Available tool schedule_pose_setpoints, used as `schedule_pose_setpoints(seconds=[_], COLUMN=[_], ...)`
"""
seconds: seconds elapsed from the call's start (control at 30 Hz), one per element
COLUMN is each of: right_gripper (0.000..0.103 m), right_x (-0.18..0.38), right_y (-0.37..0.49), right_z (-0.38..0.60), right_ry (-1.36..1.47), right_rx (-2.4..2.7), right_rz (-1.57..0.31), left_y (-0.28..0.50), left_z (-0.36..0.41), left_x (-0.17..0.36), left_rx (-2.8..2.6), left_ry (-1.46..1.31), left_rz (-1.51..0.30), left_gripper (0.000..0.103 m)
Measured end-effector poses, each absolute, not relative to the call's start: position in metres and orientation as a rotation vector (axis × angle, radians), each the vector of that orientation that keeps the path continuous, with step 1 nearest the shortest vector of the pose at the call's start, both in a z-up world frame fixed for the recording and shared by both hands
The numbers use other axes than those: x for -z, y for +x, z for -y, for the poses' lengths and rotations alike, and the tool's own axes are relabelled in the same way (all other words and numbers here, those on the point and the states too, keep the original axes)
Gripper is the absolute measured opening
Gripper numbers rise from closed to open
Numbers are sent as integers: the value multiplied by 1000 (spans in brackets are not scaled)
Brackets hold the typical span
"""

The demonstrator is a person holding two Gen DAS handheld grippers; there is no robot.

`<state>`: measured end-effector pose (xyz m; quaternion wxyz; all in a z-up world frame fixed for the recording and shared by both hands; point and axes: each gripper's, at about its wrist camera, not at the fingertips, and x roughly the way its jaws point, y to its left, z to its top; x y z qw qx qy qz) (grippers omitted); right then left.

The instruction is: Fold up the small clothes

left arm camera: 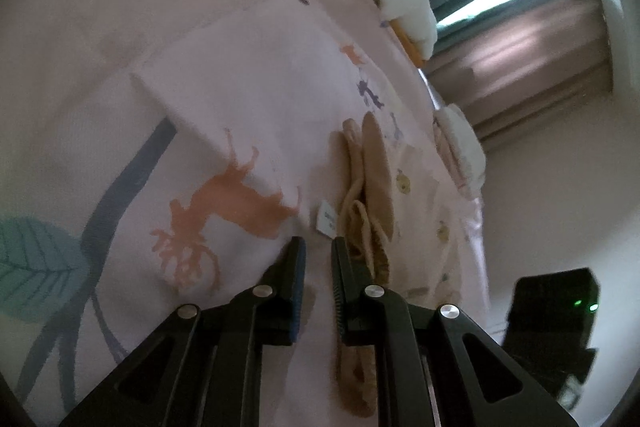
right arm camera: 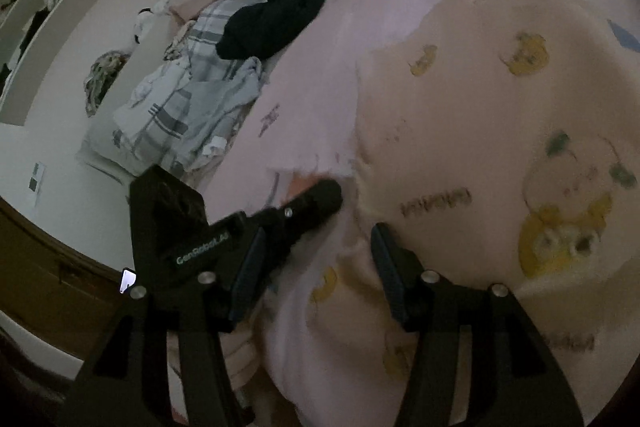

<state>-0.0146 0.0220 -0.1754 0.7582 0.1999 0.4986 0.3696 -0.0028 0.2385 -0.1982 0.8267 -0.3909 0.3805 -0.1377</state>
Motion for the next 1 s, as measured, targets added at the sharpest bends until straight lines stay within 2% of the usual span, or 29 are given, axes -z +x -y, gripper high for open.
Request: schedule_pose_setpoints(seconds=[0.2, 0.37, 0.5, 0.87, 1.0], right_gripper=[71, 70, 58, 57, 61], right_x=[151, 153, 169, 188, 179], right_y=[-26, -24, -27, -18, -21], right_z=[-1, 15, -2, -26, -24], right_ry=[473, 478, 528, 496, 465], right_rx=[-813, -722, -850, -874, -880], right_rz=[-1066, -1042, -1081, -1111, -1120], left_y=[-1, 1, 2, 3, 2], left_z=[-237, -246, -246, -245, -244], left_x=[197, 203, 203, 203, 201], left_rx=[300, 319, 323, 326, 328], left_ry=[-816, -893, -902, -895, -888], left_rz=[-797, -806, -808, -813, -805], left_gripper=[16, 16, 16, 16, 19])
